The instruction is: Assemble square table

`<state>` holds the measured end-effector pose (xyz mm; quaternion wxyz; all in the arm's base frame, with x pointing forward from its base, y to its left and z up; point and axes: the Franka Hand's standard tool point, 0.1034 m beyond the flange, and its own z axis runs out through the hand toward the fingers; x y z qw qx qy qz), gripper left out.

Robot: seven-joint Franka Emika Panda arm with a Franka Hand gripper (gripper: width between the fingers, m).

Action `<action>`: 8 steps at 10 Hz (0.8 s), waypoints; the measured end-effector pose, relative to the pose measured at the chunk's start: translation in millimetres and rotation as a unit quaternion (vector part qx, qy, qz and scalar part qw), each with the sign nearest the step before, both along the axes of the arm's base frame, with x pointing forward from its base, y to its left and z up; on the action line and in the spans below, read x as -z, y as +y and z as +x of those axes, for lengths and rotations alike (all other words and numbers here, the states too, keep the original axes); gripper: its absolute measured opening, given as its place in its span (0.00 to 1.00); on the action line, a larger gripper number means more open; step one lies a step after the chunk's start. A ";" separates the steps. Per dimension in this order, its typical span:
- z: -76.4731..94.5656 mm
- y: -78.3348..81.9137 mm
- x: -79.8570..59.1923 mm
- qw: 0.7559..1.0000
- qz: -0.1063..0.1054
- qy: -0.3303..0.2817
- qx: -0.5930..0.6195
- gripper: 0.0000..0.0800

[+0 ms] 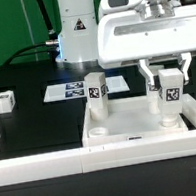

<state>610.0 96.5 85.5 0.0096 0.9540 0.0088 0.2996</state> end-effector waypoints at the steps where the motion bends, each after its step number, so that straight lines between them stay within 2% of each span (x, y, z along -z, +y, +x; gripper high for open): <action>1: -1.1 -0.7 4.7 1.000 -0.002 0.003 0.000 0.36; 7: -1.0 -2.7 7.0 1.000 -0.003 0.002 0.001 0.37; 8: -1.0 -2.7 7.0 1.000 -0.003 0.002 0.000 0.59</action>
Offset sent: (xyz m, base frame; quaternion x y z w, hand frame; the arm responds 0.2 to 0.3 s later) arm -0.0006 -0.0028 -0.0092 -0.0002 0.0065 -0.0009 1.0000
